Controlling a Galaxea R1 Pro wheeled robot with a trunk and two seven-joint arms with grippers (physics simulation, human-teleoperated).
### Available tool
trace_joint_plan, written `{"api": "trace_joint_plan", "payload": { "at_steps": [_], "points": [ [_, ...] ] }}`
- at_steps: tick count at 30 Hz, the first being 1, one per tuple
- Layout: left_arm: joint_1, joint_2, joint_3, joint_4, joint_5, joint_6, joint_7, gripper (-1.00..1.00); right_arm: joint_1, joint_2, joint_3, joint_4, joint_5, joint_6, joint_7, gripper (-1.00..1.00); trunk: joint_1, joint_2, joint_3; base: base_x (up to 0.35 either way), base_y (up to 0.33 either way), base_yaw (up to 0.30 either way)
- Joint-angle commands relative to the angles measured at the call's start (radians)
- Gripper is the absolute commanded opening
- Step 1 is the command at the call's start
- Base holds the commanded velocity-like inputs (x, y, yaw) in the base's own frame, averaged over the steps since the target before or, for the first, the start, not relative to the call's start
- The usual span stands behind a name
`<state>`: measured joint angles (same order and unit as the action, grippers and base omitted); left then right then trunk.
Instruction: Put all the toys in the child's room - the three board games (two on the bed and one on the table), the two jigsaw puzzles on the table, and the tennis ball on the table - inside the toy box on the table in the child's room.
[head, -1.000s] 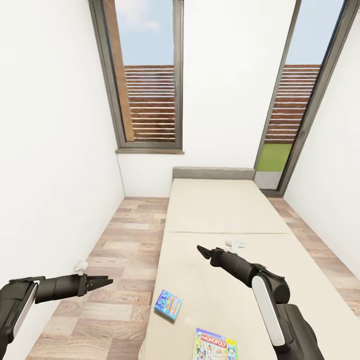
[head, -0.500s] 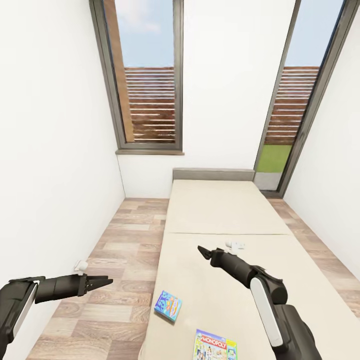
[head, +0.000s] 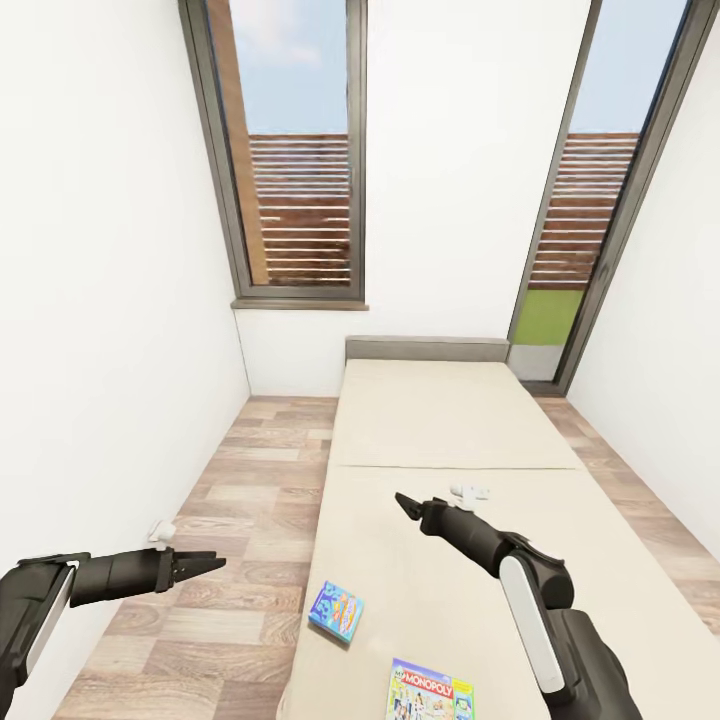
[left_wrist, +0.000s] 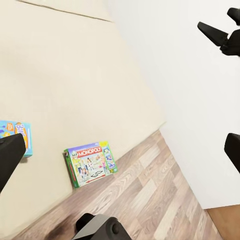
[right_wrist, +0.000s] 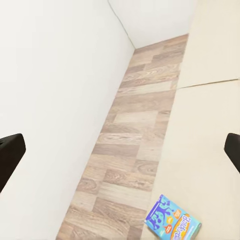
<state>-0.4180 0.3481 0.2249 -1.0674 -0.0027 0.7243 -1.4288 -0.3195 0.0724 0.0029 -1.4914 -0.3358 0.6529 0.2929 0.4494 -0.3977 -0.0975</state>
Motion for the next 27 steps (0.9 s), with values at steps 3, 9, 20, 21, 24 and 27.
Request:
{"api": "trace_joint_plan", "payload": {
  "at_steps": [3,9,20,21,24,27],
  "points": [
    [-0.001,0.0,0.001,0.0,-0.001,0.011,-0.004,1.0,-0.001,0.002,0.001,0.0,-0.001,0.007,0.002,1.0,0.001,-0.002,-0.002,0.0,0.0,0.0],
    [-0.001,0.0,0.0,0.0,0.0,0.011,-0.004,1.0,-0.001,0.002,-0.002,0.0,-0.002,0.001,0.002,1.0,0.001,-0.002,-0.002,0.0,0.0,0.0],
    [-0.001,0.0,-0.001,0.0,-0.001,0.011,-0.004,1.0,-0.001,0.0,-0.002,0.0,-0.003,-0.001,0.002,1.0,0.001,-0.002,-0.002,0.0,-0.12,0.0],
    [-0.001,0.0,-0.001,0.0,-0.001,0.011,-0.004,1.0,-0.001,0.0,-0.002,0.0,-0.003,-0.001,0.002,1.0,0.001,-0.002,-0.002,0.0,-0.262,0.0],
    [-0.001,0.0,-0.001,0.0,-0.001,0.011,-0.004,1.0,-0.001,0.0,-0.002,0.0,-0.003,-0.001,0.002,1.0,0.001,-0.002,-0.002,0.0,-0.274,0.0],
    [-0.001,0.0,-0.001,0.0,0.0,0.011,-0.004,1.0,-0.001,0.0,-0.001,0.0,-0.003,-0.001,0.002,1.0,0.001,-0.002,-0.002,0.0,-0.281,0.0]
  ]
}}
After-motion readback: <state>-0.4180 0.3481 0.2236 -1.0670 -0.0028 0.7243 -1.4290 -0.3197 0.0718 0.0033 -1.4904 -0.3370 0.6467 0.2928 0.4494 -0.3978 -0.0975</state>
